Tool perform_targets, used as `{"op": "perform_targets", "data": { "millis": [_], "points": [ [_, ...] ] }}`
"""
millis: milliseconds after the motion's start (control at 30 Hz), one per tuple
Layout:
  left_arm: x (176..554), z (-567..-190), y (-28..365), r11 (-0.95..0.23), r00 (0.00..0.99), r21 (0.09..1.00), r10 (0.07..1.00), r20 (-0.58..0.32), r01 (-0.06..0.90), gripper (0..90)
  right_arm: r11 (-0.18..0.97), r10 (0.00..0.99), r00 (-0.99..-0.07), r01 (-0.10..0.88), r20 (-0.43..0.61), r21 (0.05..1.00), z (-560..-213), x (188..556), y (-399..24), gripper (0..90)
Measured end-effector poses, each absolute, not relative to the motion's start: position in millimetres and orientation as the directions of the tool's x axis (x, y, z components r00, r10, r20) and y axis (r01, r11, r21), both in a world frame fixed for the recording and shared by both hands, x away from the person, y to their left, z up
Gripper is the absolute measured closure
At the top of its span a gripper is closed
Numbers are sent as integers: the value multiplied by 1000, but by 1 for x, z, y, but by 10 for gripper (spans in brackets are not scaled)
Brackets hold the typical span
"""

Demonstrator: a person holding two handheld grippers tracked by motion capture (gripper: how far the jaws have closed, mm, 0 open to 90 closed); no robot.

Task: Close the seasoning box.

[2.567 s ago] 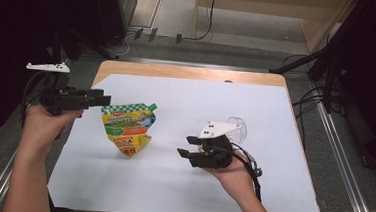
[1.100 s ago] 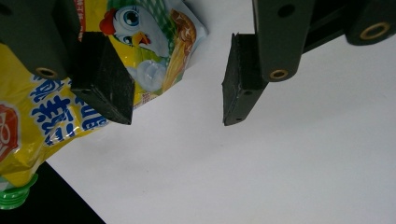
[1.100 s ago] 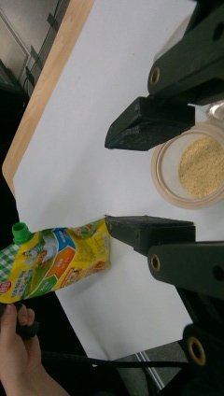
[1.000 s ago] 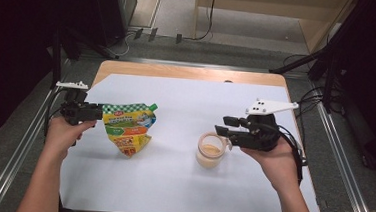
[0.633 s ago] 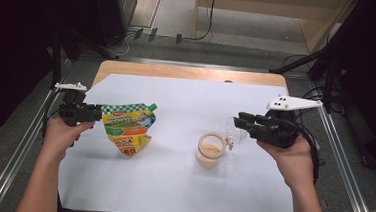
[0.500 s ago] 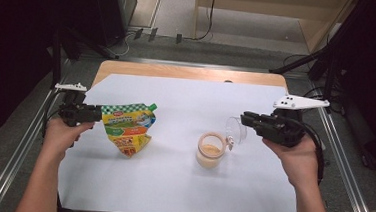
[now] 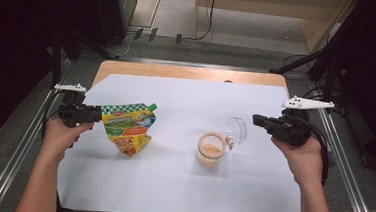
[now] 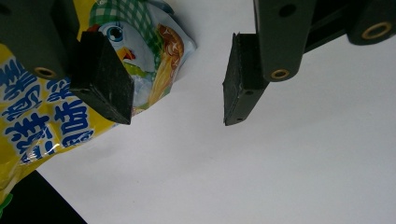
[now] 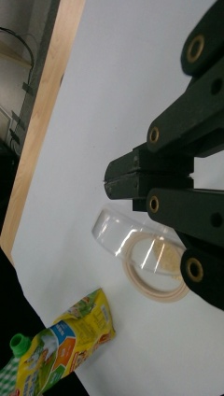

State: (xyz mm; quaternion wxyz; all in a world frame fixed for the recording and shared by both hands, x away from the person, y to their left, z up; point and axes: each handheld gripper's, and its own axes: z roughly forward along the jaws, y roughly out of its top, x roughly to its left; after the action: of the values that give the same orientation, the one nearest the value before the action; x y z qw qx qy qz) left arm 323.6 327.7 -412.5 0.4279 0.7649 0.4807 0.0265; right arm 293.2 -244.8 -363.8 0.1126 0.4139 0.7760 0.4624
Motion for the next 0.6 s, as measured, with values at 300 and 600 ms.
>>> {"op": "perform_targets", "data": {
  "millis": [300, 600],
  "points": [
    [325, -414, 325, -181, 543, 677, 753, -371, 714, 440, 228, 761, -607, 579, 227, 783, -389, 303, -247, 900],
    [325, -416, 322, -196, 554, 675, 748, -366, 711, 432, 226, 760, -598, 609, 253, 760, -409, 311, -242, 900]
  ]
}}
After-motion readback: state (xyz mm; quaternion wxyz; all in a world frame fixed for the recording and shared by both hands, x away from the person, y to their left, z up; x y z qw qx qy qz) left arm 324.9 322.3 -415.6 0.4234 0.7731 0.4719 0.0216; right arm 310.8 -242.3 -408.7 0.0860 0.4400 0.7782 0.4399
